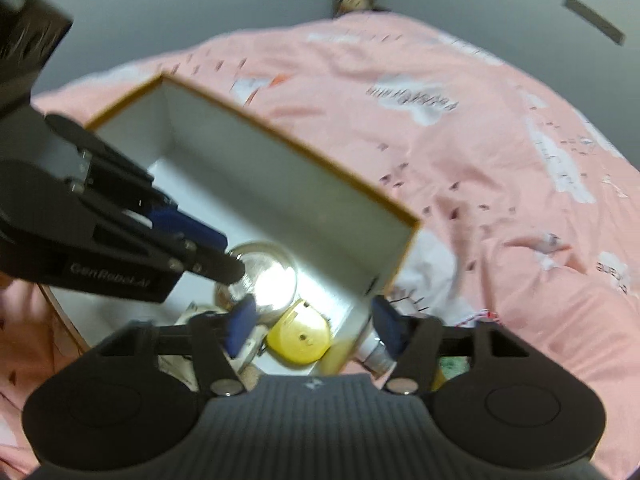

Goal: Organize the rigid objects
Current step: 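Withdraw both tools and move the left tool to the green soap bottle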

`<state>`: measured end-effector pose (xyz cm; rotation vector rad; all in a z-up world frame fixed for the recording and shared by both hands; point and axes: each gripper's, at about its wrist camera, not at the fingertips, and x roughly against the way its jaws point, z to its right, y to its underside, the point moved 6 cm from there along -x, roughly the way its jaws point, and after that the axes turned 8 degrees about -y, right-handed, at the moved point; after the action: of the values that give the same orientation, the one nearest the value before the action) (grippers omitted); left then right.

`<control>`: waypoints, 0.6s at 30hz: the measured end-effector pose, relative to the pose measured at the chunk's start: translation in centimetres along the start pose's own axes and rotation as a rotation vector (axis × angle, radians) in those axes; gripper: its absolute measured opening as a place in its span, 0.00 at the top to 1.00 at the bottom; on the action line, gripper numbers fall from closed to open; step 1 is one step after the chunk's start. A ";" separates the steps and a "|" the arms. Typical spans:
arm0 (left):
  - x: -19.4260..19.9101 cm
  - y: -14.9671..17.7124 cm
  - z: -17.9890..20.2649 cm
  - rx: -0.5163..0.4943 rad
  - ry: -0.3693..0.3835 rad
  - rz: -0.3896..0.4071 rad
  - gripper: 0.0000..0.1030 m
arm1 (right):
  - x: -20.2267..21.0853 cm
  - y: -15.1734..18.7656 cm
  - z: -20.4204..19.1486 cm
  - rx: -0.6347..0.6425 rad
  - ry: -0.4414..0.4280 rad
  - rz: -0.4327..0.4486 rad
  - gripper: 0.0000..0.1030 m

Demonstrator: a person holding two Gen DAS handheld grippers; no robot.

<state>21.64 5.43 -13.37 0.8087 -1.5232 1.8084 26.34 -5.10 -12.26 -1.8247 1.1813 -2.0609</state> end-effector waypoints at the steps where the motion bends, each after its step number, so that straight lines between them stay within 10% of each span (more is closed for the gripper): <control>1: 0.3 -0.2 0.4 -0.015 0.016 0.016 0.78 | 0.7 0.1 0.4 -0.016 0.008 0.032 0.33; 9: 0.6 -1.3 4.6 -0.192 0.061 0.068 0.77 | 5.4 4.7 7.0 -0.340 0.144 0.216 0.33; 18: -1.7 -1.5 9.6 -0.448 0.070 0.052 0.71 | 2.9 10.9 10.0 -0.528 0.147 0.150 0.46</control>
<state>24.42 -4.00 -12.42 0.4864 -1.8219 1.4285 30.46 -18.70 -17.36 -1.7164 1.9897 -1.9513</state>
